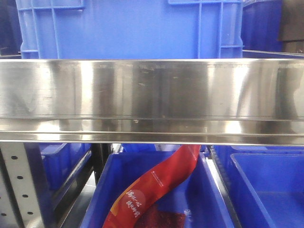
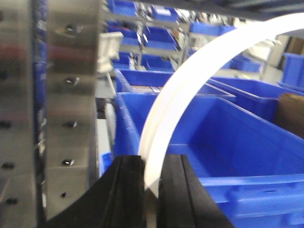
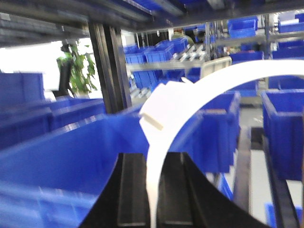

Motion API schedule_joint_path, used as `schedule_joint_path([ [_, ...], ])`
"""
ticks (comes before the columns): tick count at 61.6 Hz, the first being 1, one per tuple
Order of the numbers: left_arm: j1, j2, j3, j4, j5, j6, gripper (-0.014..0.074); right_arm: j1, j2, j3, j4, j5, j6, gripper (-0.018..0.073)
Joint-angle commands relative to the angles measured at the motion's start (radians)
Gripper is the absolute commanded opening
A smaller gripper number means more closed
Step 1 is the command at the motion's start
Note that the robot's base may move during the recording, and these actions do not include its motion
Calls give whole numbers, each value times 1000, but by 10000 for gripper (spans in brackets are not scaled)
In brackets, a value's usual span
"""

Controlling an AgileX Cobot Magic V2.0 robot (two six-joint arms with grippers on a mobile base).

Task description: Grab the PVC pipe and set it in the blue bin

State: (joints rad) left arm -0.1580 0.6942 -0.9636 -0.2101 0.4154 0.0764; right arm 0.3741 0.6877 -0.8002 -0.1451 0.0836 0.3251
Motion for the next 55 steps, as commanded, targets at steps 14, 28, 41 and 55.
schedule_joint_path([
  [14,-9,302,-340,-119,180,-1,-111,111,256,-297,11,95,-67,-168],
  [28,-123,521,-508,-137,195,-1,-111,187,478,-465,11,148,-67,-168],
  [41,-224,707,-640,-67,63,-1,-111,208,633,-593,22,235,-67,-168],
  [55,-247,881,-761,-68,60,-1,-111,227,777,-738,27,317,-67,-168],
])
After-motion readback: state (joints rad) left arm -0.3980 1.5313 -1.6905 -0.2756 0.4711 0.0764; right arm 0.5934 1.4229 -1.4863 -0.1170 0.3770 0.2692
